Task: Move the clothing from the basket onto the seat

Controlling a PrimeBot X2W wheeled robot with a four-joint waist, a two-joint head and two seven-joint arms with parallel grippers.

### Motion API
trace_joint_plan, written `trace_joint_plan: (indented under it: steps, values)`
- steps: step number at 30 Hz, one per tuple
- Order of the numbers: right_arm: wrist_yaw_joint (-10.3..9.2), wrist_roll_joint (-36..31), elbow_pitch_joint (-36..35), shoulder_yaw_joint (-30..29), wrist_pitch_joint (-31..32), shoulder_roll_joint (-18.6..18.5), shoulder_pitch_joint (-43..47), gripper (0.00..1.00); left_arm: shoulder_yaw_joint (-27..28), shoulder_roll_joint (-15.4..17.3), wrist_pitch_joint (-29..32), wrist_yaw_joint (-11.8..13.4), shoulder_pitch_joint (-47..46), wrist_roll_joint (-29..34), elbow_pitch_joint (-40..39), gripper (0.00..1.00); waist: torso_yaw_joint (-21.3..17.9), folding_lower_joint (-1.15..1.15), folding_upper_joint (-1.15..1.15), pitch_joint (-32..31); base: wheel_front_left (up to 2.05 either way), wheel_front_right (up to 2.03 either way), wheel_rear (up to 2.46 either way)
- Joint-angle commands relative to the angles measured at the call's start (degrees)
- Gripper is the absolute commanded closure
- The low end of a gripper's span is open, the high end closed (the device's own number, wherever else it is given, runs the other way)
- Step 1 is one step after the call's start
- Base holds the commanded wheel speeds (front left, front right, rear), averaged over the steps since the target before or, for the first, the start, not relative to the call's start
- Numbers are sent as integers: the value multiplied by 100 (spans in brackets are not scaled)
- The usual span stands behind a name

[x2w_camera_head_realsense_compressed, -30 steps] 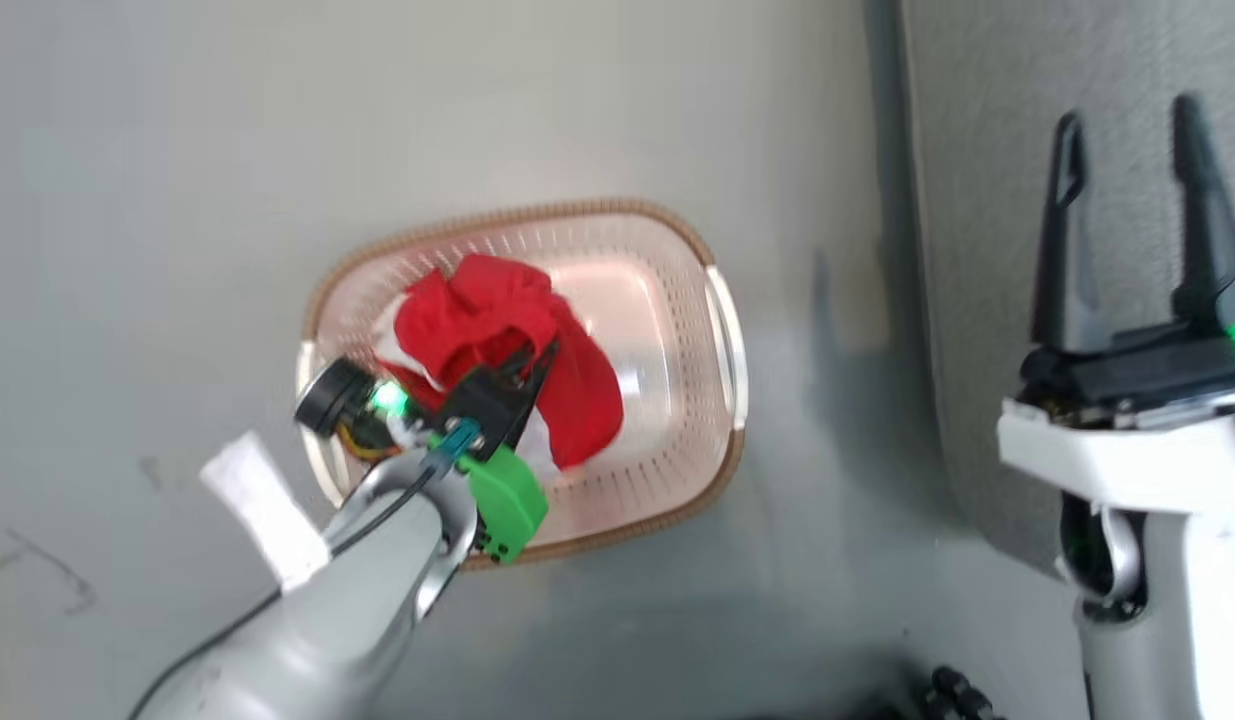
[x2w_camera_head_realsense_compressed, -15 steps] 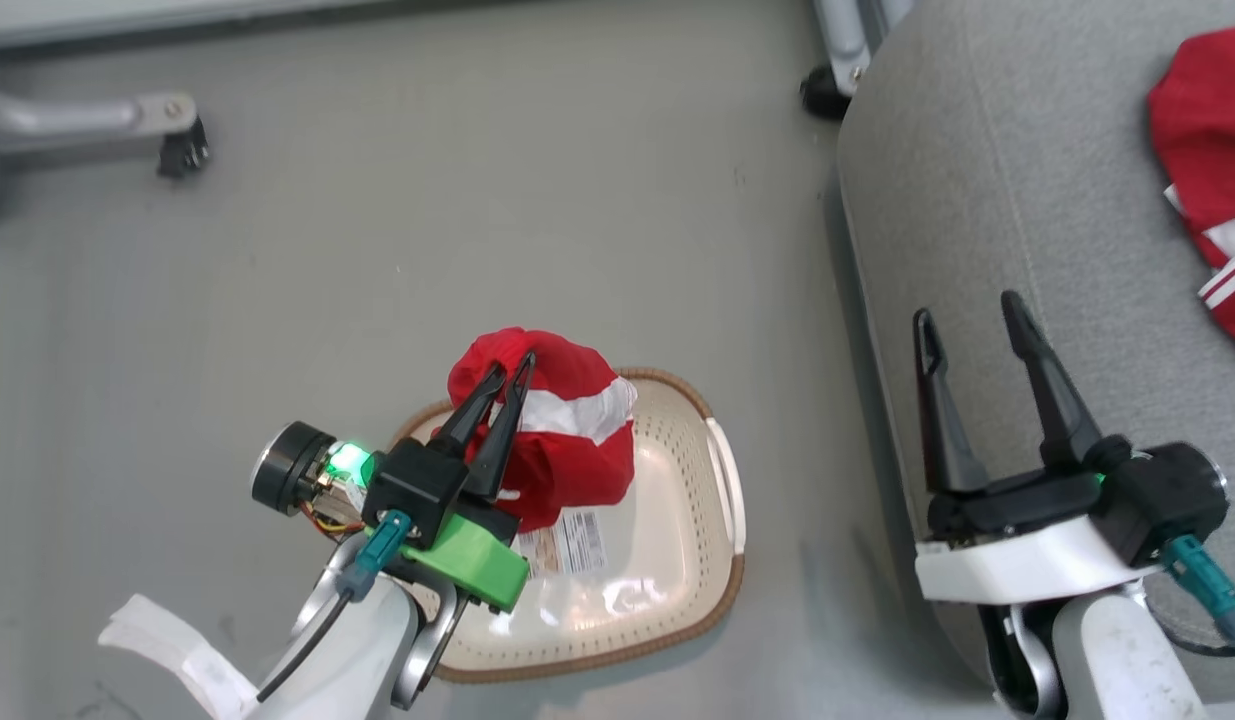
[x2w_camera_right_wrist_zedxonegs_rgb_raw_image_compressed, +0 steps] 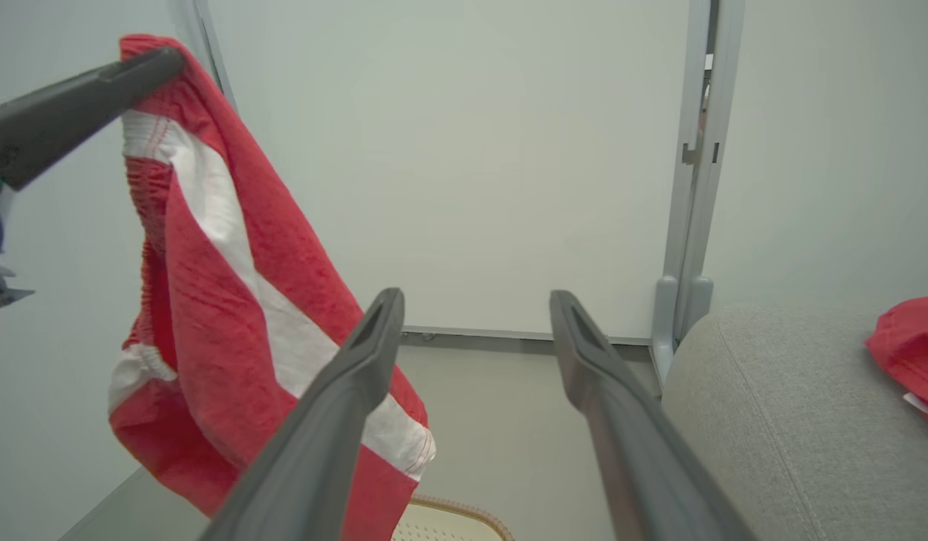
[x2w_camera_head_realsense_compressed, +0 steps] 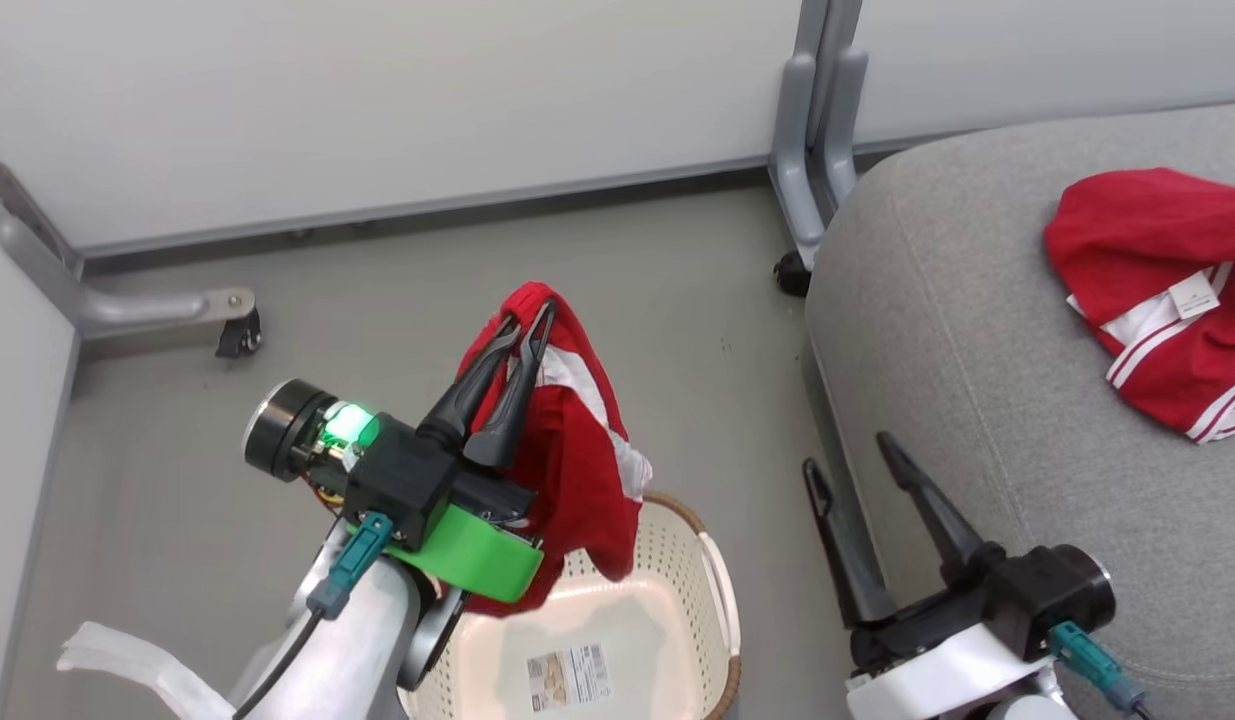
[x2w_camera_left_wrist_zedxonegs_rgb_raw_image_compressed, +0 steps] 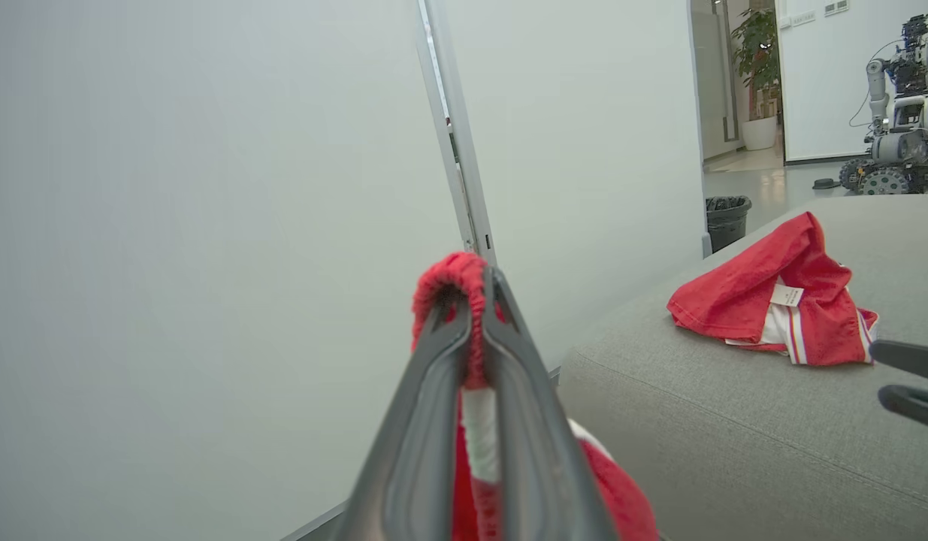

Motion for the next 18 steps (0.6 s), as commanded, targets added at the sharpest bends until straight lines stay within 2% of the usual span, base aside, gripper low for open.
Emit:
trace_joint_plan:
  steps: [1,10,13,18]
  values:
    - [-8,86,3,132,-17,-74,92,0,21,-46,-19,-44,-105,32,-4,100,-148,1,0,-324,0,0,0]
    - [-8,572,91,1108,-17,-153,-219,0,-198,-474,-7,-228,-557,-86,182,100,-218,1,0,-488,0,0,0]
    - [-8,584,247,1221,-17,-80,-398,0,-345,-589,119,-287,-756,-193,288,100,-231,1,0,-470,0,0,0]
    - [-8,584,810,1090,-17,80,-761,0,-722,-708,466,-348,-1082,-210,336,100,-249,1,0,-390,0,0,0]
